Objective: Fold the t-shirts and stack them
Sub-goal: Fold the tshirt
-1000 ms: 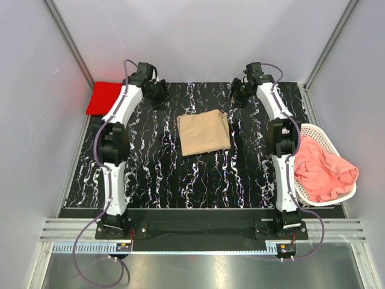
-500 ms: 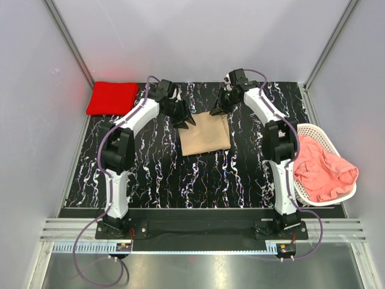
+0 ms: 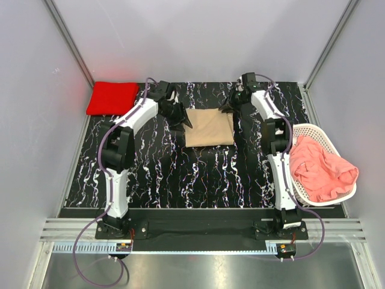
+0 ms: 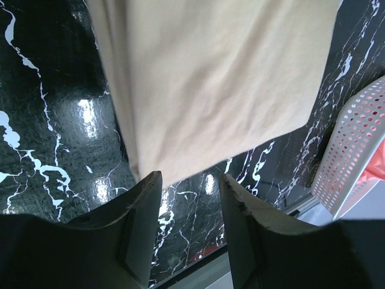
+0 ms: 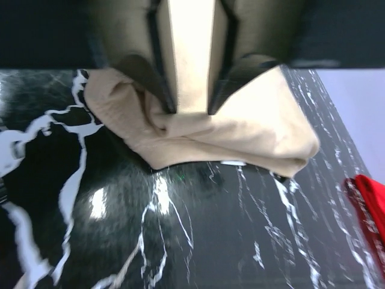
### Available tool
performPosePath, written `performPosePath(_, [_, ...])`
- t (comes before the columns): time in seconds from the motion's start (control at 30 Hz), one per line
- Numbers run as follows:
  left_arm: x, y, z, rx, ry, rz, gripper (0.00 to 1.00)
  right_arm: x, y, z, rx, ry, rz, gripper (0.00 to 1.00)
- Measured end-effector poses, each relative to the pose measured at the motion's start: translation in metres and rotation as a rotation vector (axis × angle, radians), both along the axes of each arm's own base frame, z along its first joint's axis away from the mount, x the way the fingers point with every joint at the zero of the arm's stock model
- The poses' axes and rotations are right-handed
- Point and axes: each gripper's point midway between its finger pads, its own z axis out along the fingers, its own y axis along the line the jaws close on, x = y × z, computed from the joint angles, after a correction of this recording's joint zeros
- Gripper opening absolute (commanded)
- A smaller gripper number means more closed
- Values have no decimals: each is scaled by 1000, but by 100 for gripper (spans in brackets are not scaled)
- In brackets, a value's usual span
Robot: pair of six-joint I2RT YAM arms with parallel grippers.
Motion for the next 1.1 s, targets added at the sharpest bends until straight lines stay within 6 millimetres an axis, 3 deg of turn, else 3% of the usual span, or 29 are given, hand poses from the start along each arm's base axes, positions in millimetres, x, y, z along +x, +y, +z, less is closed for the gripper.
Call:
performPosePath(0.1, [7, 0, 7, -9, -18, 5, 48, 7, -8, 7, 8, -24, -9, 40])
performPosePath(0.2, [27, -6, 20, -46, -69, 21, 49, 5, -9, 8, 7, -16, -9, 42])
performPosePath(0.37, [71, -14, 25, -134, -140, 73, 49, -21, -9, 14, 5, 38, -2, 43])
performPosePath(0.47, [94, -18, 14, -189, -145, 114, 49, -31, -10, 30, 13, 36, 2, 41])
performPosePath(0.57, [108, -18, -9, -218, -116, 153, 49, -29, -8, 43, 27, 9, 8, 39])
performPosePath(0.77, [128, -18, -49, -240, -55, 204, 49, -28, -7, 44, 50, 7, 13, 33])
performPosePath(0.87, [135, -19, -52, -260, -50, 213, 49, -32, -8, 35, 53, 21, 13, 29])
performPosePath(1.03, [138, -14, -50, -267, -53, 216, 52, -57, -25, -10, 19, 137, -9, 20])
performPosePath(1.1, [137, -14, -47, -268, -52, 211, 53, -62, -29, -12, 32, 153, -10, 18])
